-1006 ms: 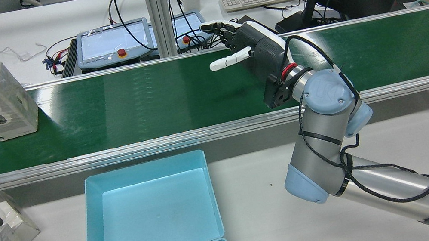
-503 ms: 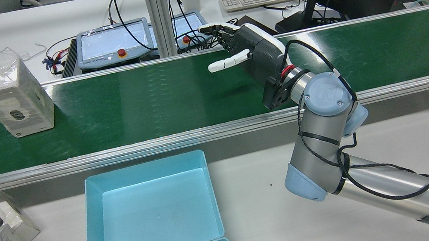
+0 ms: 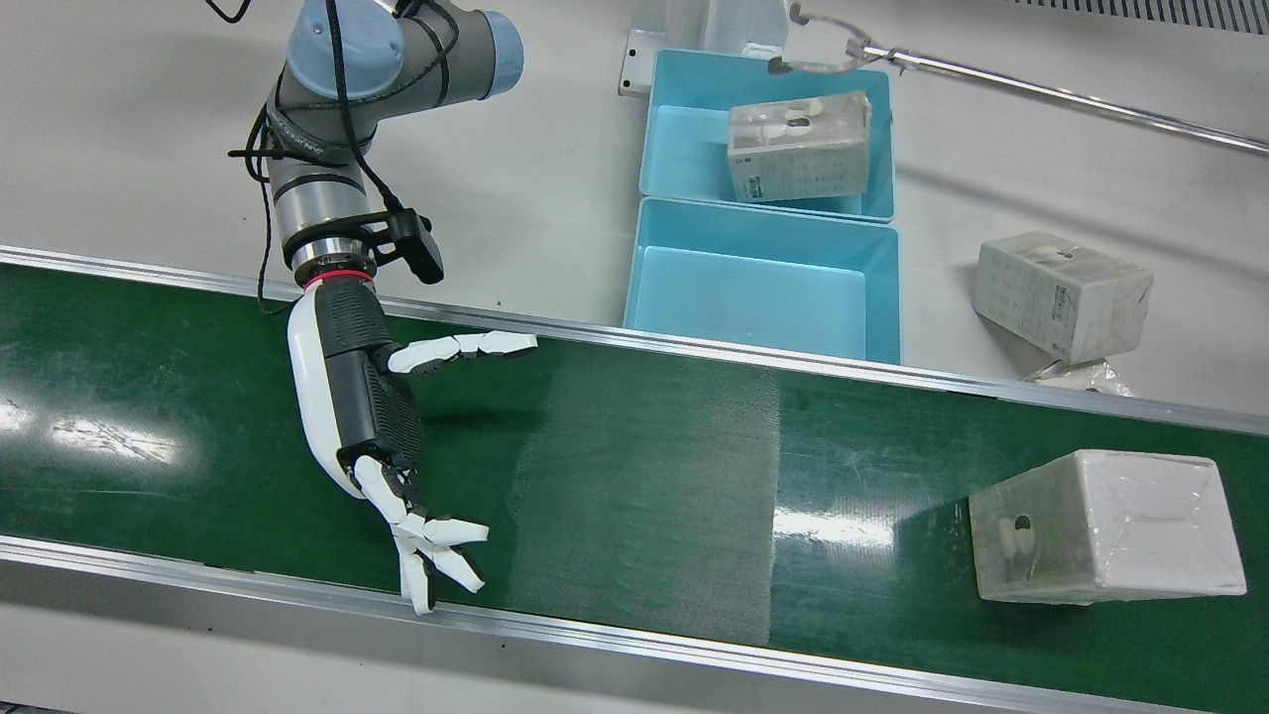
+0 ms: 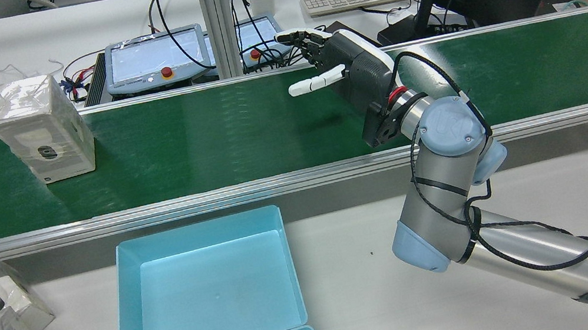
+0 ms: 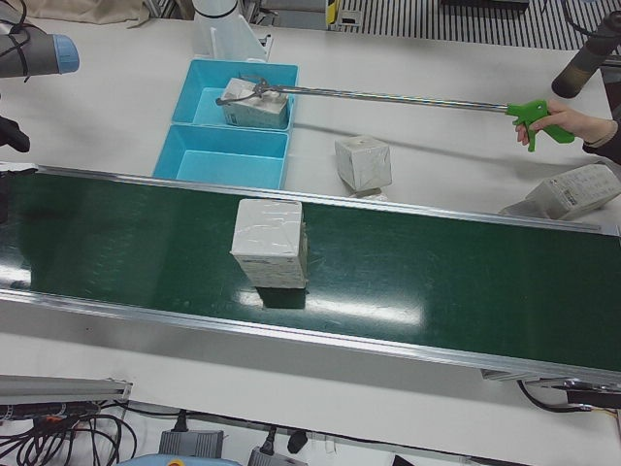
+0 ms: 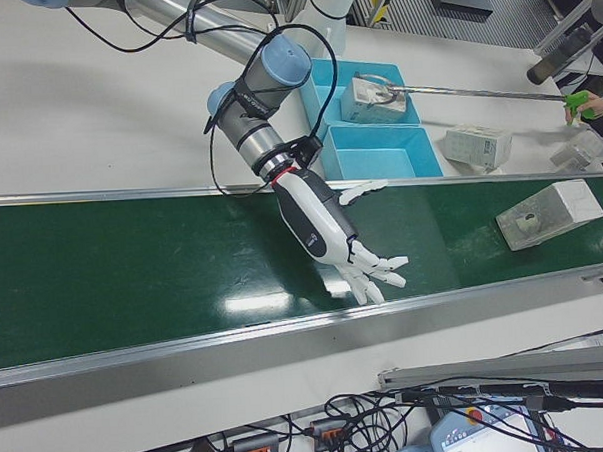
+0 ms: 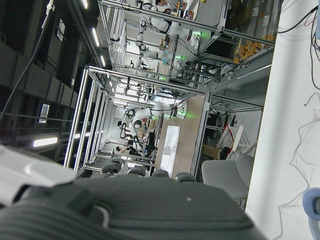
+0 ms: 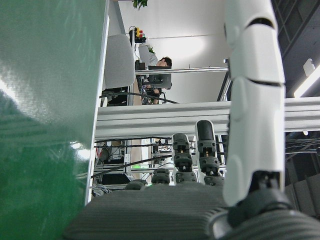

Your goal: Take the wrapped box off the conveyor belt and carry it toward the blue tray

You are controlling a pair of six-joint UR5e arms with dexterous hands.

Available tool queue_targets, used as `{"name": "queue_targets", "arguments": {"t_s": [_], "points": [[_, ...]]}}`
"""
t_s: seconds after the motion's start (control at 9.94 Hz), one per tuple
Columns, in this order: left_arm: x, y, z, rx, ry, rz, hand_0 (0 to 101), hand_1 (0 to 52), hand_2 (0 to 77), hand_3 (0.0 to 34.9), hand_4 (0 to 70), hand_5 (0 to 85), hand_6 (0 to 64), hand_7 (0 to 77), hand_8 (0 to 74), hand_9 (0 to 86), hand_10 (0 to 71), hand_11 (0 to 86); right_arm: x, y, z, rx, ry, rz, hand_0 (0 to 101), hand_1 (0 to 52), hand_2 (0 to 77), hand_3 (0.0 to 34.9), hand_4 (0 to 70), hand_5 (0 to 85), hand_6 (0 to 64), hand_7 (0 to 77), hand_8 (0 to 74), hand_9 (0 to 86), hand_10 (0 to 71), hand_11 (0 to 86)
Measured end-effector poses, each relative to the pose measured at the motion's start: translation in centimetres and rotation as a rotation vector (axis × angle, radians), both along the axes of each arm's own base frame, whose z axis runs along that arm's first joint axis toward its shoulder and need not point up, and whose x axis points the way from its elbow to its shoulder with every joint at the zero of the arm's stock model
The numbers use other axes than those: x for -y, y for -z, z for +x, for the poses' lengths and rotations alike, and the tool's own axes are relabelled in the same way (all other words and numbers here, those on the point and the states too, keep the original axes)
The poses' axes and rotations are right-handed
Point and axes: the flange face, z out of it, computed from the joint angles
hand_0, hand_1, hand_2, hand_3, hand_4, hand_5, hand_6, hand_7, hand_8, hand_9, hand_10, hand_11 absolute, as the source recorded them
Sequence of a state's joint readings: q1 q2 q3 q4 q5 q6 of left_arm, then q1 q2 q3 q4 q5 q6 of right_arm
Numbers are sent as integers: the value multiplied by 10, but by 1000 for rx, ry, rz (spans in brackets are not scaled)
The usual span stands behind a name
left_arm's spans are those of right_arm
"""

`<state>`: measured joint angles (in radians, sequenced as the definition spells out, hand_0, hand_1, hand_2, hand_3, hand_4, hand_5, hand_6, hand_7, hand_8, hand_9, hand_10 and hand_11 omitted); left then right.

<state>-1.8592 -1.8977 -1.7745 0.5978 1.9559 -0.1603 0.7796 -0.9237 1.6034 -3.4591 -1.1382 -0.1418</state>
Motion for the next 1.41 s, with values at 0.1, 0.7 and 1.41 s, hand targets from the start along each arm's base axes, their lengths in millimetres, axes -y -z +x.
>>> {"name": "queue_targets", "arguments": {"t_s": [0.1, 0.7, 1.41], "points": [[0, 0, 0, 0, 0, 0, 0, 0, 5, 0, 0, 11, 5, 5, 5, 5, 5, 5, 0, -2, 2, -1, -2, -2, 490, 158, 114, 0, 125, 273, 65, 76, 16, 49, 0, 5], [0, 0, 0, 0, 0, 0, 0, 0, 11, 0, 0, 11, 5, 0, 5, 5, 5, 5, 4, -2, 13, 2, -17, -1, 490, 158, 114, 0, 125, 262, 65, 65, 16, 33, 0, 5], [0, 0, 0, 0, 0, 0, 0, 0, 11, 0, 0, 11, 5, 5, 5, 0, 5, 5, 9, -3, 21, 2, -30, -2, 490, 158, 114, 0, 125, 262, 65, 65, 16, 38, 0, 5]]}}
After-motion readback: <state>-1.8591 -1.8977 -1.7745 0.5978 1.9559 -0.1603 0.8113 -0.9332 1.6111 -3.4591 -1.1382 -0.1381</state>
